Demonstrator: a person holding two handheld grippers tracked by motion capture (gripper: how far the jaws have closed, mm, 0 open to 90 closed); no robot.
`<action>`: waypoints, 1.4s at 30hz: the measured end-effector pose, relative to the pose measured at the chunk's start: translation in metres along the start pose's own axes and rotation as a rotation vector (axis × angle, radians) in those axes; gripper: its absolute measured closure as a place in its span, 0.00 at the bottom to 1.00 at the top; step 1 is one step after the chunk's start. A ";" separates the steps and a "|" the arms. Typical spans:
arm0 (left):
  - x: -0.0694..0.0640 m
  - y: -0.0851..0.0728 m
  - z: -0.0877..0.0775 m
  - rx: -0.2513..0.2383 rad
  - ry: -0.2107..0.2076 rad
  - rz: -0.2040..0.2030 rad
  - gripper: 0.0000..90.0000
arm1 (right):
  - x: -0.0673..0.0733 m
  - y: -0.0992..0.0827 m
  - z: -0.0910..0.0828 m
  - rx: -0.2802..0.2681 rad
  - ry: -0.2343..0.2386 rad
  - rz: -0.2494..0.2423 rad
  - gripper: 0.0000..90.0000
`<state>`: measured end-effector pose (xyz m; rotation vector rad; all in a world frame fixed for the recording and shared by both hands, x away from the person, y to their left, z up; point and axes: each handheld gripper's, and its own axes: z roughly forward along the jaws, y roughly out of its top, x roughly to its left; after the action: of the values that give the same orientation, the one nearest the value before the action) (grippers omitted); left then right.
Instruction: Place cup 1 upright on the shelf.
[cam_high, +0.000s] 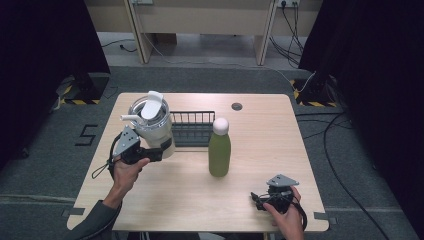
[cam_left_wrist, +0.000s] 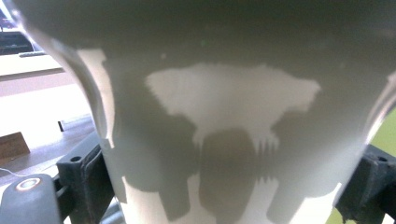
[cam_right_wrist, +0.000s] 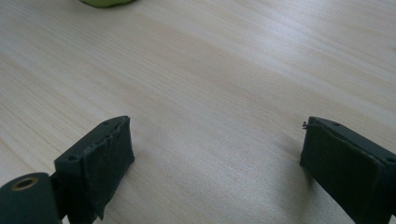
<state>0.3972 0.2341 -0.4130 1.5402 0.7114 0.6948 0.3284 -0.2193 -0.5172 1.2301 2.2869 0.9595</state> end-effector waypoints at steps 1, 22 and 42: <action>0.001 0.002 0.001 0.000 0.000 -0.001 0.11 | 0.000 0.000 0.000 0.000 0.000 0.000 0.10; 0.024 0.037 0.040 -0.015 0.015 0.005 0.11 | -0.001 0.000 0.000 0.002 0.001 -0.007 0.10; 0.038 0.038 0.071 -0.020 0.053 0.000 0.11 | -0.001 0.000 0.000 0.002 0.001 -0.007 0.10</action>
<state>0.4779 0.2170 -0.3798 1.5082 0.7427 0.7428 0.3289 -0.2198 -0.5171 1.2217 2.2920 0.9559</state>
